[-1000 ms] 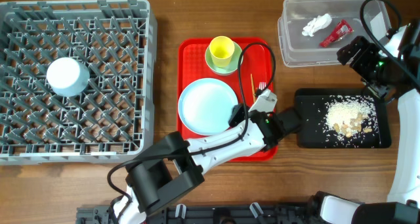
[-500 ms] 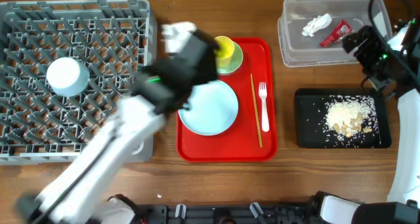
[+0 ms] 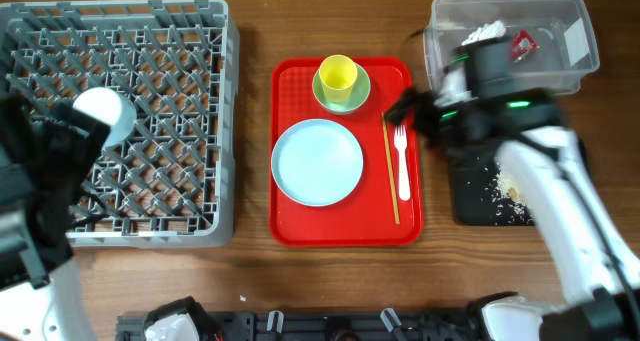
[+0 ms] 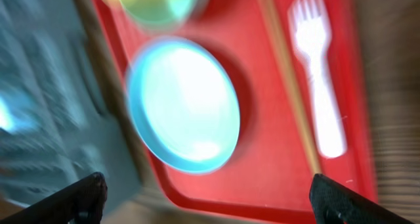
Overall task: Sort waste into correct bins and load items into the dishwasher rack
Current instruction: 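Withdraw the left gripper and reach the right gripper to the plate rim, then lift the plate with the right gripper and carry it toward the rack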
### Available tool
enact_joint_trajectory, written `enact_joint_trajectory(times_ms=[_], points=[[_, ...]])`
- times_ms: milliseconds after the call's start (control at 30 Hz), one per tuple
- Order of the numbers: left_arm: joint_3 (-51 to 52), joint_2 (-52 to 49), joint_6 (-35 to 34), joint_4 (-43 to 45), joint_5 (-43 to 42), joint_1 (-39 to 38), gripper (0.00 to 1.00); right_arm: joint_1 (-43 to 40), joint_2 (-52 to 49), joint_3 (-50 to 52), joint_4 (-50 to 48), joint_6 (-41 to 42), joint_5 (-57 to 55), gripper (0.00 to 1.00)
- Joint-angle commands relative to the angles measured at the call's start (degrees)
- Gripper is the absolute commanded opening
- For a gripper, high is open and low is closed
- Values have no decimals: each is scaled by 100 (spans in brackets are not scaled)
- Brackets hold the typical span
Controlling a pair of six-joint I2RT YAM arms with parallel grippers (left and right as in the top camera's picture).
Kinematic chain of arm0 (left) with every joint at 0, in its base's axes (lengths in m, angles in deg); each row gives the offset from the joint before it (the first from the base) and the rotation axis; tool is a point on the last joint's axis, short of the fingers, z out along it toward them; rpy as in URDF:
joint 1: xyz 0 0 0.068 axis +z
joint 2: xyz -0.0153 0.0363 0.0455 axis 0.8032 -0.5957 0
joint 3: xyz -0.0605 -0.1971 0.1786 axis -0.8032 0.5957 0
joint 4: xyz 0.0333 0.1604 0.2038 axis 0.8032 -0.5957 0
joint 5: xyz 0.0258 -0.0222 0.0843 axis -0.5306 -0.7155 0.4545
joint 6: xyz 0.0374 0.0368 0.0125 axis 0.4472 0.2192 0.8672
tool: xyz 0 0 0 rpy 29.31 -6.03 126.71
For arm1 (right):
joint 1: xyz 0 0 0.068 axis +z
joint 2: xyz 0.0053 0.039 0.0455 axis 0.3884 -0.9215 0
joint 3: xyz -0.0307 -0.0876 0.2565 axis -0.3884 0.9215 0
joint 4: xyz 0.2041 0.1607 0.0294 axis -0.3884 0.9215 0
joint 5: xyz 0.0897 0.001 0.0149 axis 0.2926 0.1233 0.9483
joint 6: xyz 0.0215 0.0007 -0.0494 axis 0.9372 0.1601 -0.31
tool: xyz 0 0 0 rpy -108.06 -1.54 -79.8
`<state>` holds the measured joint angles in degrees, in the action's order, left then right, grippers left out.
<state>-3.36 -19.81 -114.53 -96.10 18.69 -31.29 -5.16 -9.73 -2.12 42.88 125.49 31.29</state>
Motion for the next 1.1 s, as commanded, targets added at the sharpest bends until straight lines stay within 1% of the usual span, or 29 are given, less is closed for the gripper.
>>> enact_joint_trajectory(times_ms=[0,67,100,167,233,300,333,400,567,633,667,700,733,867,967,1067], points=[[-37,-164,-42,-389,-931,817,100,855,-597,254,-280,140,-557,100],[-37,-240,-42,-562,-931,1019,100,1134,-946,254,-382,170,-629,93],[-37,-284,-42,-619,-931,1067,100,1213,-1102,254,-363,313,-793,89],[-37,-343,-39,-678,-929,1075,100,1283,-1366,254,-273,498,-1169,87],[-37,-396,-37,-719,-929,1075,100,1283,-1685,254,-361,457,-1287,84],[-37,-433,-37,-719,-929,1075,100,1285,-1987,254,-527,367,-1161,69],[-35,-444,-26,-721,-929,1075,100,1283,-2162,254,-599,365,-994,59],[-35,-448,4,-739,-927,1075,100,1283,-2428,254,-748,352,-728,48],[-35,-448,4,-741,-929,1075,100,1283,-2634,254,-1008,354,-673,48],[-35,-448,2,-743,-929,1075,100,1283,-2634,254,-1064,354,-675,38],[-37,-448,2,-743,-929,1075,100,1285,-2634,254,-1078,356,-673,27],[-35,-448,4,-743,-929,1075,100,1283,-2634,254,-1075,374,-673,8],[-35,-448,4,-745,-929,1075,100,1283,-2632,254,-1058,417,-673,4],[-35,-448,2,-761,-929,1075,100,1276,-2614,227,-1051,413,-673,4],[-35,-448,2,-763,-927,1075,100,1226,-2409,140,-903,389,-667,4],[-35,-448,4,-763,-929,1075,100,1165,-1985,24,-841,-26,-315,4]])
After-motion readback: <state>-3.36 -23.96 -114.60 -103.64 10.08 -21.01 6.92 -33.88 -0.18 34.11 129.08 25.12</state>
